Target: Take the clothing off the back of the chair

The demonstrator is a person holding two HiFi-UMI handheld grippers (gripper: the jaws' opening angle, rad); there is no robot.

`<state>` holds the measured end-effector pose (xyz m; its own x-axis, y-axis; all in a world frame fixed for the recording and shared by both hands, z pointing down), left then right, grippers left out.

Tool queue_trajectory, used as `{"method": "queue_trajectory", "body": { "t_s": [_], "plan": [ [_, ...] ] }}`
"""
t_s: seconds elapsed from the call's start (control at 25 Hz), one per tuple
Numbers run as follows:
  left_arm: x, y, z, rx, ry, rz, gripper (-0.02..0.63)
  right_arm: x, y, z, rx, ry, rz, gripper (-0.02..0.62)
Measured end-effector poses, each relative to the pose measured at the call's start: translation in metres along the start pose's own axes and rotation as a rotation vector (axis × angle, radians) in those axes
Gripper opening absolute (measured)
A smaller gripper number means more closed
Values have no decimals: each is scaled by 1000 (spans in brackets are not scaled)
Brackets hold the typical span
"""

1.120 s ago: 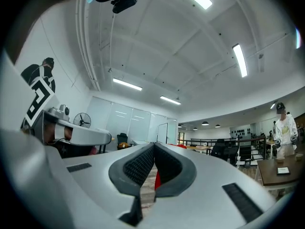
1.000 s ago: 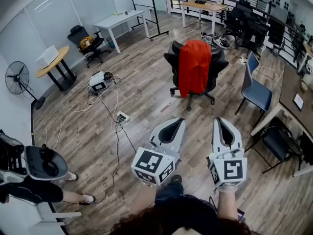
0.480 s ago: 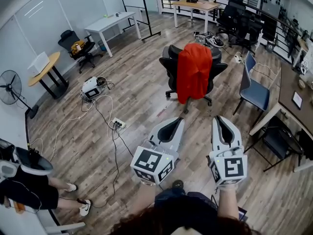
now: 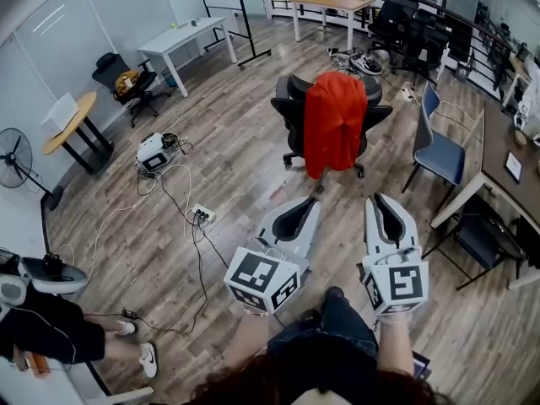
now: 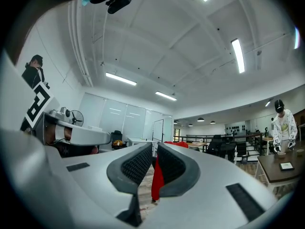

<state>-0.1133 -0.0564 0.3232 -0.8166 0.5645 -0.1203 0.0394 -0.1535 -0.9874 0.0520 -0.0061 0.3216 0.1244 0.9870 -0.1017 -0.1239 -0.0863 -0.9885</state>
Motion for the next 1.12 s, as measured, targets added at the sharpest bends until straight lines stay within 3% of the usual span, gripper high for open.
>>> {"method": "queue_trajectory", "body": {
  "t_s": [0.52,1.12],
  "plan": [
    [-51,5,37,22,6,-8,21,-55,-3,-34,-7,22,-7,43],
    [-131,18,84,54,28,9,101,-135,-3,-95,-35,55,4,78]
  ]
}}
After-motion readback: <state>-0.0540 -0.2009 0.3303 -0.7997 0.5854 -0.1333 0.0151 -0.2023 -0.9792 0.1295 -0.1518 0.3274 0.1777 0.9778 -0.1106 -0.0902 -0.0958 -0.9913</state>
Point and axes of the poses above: the fingertips, and each gripper's own axes: x backward along the fingers, z to its left, y out of its top, the point moved 7 cm from there along x, backward along the fingers, and after that the axes turned 11 degrees about z, right-handed, at the moved point
